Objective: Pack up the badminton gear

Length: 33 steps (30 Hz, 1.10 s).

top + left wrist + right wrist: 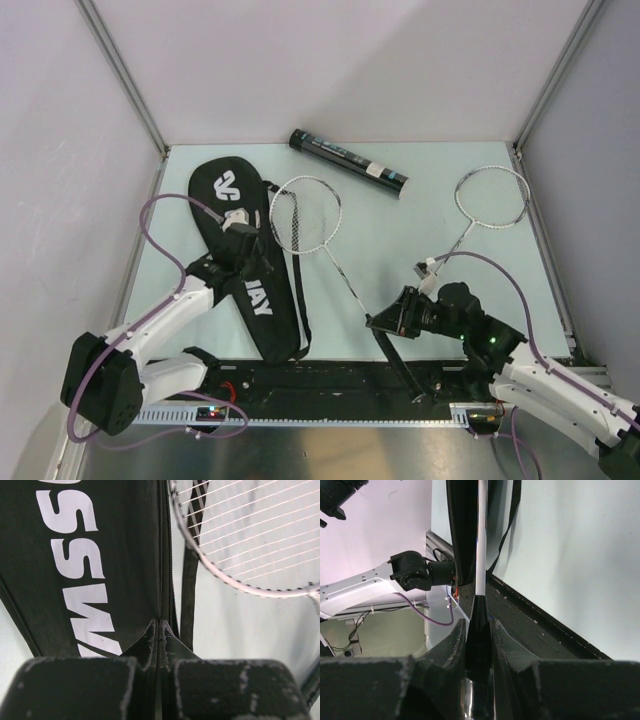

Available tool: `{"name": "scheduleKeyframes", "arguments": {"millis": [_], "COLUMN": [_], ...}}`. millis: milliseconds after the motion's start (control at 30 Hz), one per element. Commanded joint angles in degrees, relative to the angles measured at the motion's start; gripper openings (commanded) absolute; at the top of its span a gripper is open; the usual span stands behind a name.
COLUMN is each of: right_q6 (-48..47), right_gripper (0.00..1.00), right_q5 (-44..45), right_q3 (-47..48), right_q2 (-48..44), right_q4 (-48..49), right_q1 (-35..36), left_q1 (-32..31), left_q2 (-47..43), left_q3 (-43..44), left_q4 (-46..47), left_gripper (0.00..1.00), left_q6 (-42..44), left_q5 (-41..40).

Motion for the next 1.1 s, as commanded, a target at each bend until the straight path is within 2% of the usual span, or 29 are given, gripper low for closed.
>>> {"name": "scheduleKeyframes", "arguments": {"millis": [0, 200, 600, 867, 1067], "right_q6": [-0.27, 0.16, 1.63, 3.49, 3.76], "right_gripper": [0.00, 0.00, 0.00, 0.00, 0.00], "right_q5": [4.63, 1.41, -4.57, -3.44, -5.11], "right_q3": [2.36, 2.13, 1.43, 0.74, -0.09], "right_q2": [-5.48, -2.72, 2.78, 2.43, 8.66], "right_q4": [-3.41, -2.41, 8.24, 10.38, 16.39], "right_q1": [0.12, 0.57, 2.59, 5.35, 6.86], "left_q1": [-0.36, -0.32, -0.39, -0.31, -0.32], "left_q2": [-0.83, -2.15, -3.29, -3.79, -4.48], "left_q3": [-0.45, -0.59, -1.28, -1.89, -1.97], "left_q4": [2.16, 2.31, 3.01, 4.18, 6.09], "left_gripper": [0.00, 0.00, 0.00, 0.00, 0.00], "left_q6": [0.13, 0.14, 1.51, 2.16, 4.08], "left_q5": [-1.56, -1.34, 0.53, 1.18, 5.73]}}
